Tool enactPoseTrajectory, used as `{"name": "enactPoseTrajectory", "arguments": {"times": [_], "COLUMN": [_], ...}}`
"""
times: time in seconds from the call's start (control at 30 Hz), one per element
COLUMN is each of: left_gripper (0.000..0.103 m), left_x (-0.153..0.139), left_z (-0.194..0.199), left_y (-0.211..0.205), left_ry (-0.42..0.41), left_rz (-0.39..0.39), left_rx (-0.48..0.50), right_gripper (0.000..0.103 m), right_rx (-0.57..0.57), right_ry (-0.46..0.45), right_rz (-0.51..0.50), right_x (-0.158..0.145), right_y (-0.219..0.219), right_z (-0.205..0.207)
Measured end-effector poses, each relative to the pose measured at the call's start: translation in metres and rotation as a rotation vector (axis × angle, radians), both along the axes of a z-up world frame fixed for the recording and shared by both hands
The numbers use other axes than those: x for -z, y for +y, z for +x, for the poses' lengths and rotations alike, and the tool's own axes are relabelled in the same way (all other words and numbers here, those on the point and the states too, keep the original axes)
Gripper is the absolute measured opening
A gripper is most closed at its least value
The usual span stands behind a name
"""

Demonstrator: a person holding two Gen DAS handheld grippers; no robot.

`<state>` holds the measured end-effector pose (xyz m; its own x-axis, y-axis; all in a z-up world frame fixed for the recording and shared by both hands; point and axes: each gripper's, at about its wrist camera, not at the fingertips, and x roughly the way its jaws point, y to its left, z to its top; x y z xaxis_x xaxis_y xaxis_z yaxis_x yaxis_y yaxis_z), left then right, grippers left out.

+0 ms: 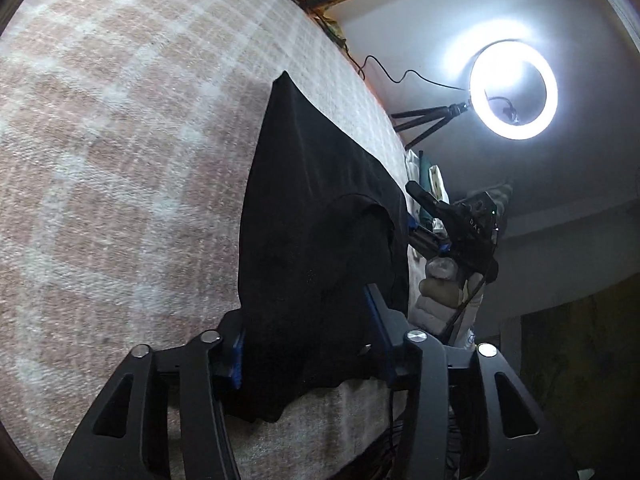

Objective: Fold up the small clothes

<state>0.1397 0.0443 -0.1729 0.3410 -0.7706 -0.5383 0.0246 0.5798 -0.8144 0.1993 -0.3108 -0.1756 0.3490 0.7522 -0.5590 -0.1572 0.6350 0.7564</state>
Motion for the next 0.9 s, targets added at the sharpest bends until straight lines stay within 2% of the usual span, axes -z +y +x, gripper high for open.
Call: {"name": "enactPoseTrajectory", "arguments": {"times": [0.13, 0.2, 0.3, 0.33, 0.4, 0.57, 0.9], "left_gripper": [0.029, 0.015, 0.009, 0.008, 0.007, 0.006, 0.006], "left_x": [-0.003, -0.004, -0.009, -0.012, -0.017, -0.036, -0.057], "left_z": [0.007, 0.009, 0.01, 0.01, 0.01, 0.01, 0.016], "left_y": [-0.014, -0.02, -0.027, -0.026, -0.03, -0.043, -0.073], "left_ry": [-0.008, -0.012, -0.04, -0.055, -0.086, -0.182, -0.267], "left_rz": [0.048, 0.078, 0.121, 0.139, 0.171, 0.227, 0.241], "left_rx": [0.013, 0.01, 0.005, 0.003, 0.003, 0.007, 0.031], "right_gripper": [0.04, 0.026, 0.01, 0.008, 0.004, 0.002, 0.002], "right_rx": [-0.025, -0.034, -0.037, -0.037, -0.036, -0.041, -0.038], "right_ry": [0.016, 0.023, 0.014, 0.006, -0.022, -0.095, -0.175], "right_rz": [0.01, 0.001, -0.054, -0.073, -0.107, -0.173, -0.21], "right_x": [0.006, 0.008, 0.004, 0.001, -0.008, -0.034, -0.063], "right_y": [0.003, 0.005, 0.011, 0.013, 0.017, 0.029, 0.033], "right_z": [-0.005, -0.006, -0.007, -0.008, -0.009, -0.016, -0.025]}}
